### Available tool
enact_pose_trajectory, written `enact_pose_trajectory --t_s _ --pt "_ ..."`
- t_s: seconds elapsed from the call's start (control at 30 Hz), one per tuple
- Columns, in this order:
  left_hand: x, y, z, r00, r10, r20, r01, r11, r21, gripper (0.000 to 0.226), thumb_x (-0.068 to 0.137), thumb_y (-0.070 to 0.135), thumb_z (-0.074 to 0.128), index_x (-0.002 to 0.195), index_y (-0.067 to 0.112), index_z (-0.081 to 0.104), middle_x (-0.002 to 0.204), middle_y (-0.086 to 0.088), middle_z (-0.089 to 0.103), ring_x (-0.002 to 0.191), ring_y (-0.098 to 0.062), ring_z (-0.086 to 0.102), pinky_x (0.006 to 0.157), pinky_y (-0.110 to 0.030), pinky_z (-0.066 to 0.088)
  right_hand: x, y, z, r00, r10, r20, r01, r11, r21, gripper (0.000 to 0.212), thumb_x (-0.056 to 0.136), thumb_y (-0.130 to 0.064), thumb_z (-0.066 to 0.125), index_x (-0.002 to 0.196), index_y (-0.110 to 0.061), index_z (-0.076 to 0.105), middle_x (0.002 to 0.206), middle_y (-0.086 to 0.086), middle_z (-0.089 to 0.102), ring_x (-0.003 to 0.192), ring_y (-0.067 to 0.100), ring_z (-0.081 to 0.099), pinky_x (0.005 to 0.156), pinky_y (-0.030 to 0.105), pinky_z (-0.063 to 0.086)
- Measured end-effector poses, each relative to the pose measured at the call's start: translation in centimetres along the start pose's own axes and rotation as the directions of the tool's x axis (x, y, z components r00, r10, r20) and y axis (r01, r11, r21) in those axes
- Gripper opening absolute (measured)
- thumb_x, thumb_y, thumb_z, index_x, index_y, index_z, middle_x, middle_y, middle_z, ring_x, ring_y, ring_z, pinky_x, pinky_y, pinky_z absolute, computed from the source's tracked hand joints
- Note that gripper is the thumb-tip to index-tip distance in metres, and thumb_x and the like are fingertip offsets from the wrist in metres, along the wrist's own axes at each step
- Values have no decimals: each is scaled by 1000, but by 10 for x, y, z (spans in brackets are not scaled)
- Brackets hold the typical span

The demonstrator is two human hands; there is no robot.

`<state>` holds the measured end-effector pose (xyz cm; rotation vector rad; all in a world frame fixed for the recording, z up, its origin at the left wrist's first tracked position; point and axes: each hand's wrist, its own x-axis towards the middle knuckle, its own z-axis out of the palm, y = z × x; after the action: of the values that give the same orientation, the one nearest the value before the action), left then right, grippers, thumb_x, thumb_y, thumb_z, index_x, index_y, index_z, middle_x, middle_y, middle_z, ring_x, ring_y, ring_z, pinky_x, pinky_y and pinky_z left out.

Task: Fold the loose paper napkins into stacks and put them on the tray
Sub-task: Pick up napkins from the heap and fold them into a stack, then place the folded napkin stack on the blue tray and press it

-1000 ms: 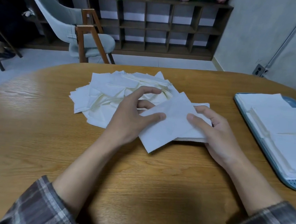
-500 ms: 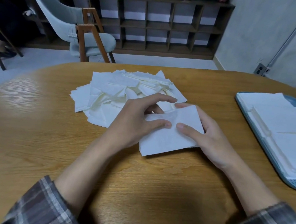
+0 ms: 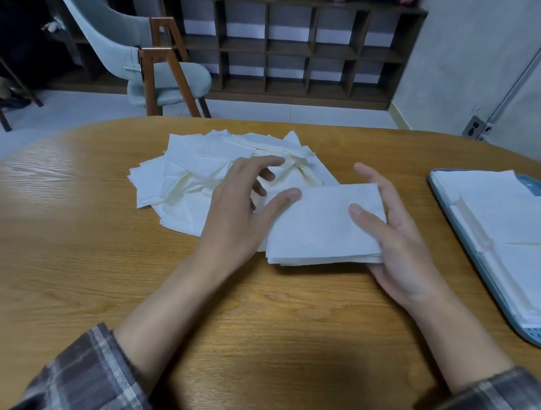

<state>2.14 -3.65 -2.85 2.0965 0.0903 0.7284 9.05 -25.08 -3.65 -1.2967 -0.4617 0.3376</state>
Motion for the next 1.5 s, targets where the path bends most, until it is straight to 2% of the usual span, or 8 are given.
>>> enact_pose_trajectory --t_s 0.13,0.27,0.4,0.57,0.67,0.83,1.1,1.5 --pt "-4 11 11 917 -279 286 377 843 -384 63 94 78 42 139 37 60 130 16 70 118 2 65 102 -22 50 1 -5 -7 998 68 5 -67 970 233 60 92 -16 66 143 -47 57 127 3 74 115 26 72 81 37 62" --pt "-4 12 19 815 -331 476 574 580 -579 78 86 86 46 146 38 53 143 7 66 128 -14 66 114 -47 48 2 2 -12 995 44 -87 -44 999 -6 54 101 -18 65 141 -53 54 137 5 68 122 29 69 100 50 55" --pt "-16 5 20 896 -223 384 358 874 -328 72 95 45 75 149 62 31 150 30 45 120 6 61 98 -17 51 1 11 -15 990 -51 -130 -1 929 -370 50 105 -23 63 140 -55 48 146 -17 56 133 13 57 115 51 45" --pt "-21 -1 20 945 -83 318 166 956 -241 55 106 20 63 150 44 41 144 33 48 123 2 56 94 -18 44 -7 0 -13 999 -50 1 46 897 -439 49 99 -33 68 144 -46 52 138 -33 56 129 -8 53 101 13 43" --pt "-21 -1 21 939 -60 339 135 970 -204 31 109 17 57 135 32 65 140 23 62 134 0 54 105 -22 42 -8 1 -14 997 -39 68 68 858 -509 39 97 -28 72 135 -34 66 136 -31 63 133 -10 51 101 2 35" --pt "-22 3 17 910 -155 385 231 960 -159 31 96 32 77 124 43 73 129 35 66 92 16 58 83 -4 38 -9 8 -20 999 -7 44 30 834 -551 40 96 -24 77 133 -36 68 136 -29 65 132 -15 49 99 -2 30" --pt "-24 0 27 926 -176 334 225 967 -115 39 87 30 86 122 42 74 130 28 68 131 10 52 117 -27 39 -7 13 -18 999 -24 34 39 825 -564 41 94 -15 78 130 -33 70 137 -20 65 127 -18 50 97 -3 32" --pt "15 50 49 928 -93 361 141 984 -108 37 88 31 85 122 38 71 123 28 66 119 7 55 97 -16 46 -4 -48 -67 1000 -4 8 8 817 -576 44 94 -30 79 134 -42 65 137 -21 60 123 -7 53 91 5 41"
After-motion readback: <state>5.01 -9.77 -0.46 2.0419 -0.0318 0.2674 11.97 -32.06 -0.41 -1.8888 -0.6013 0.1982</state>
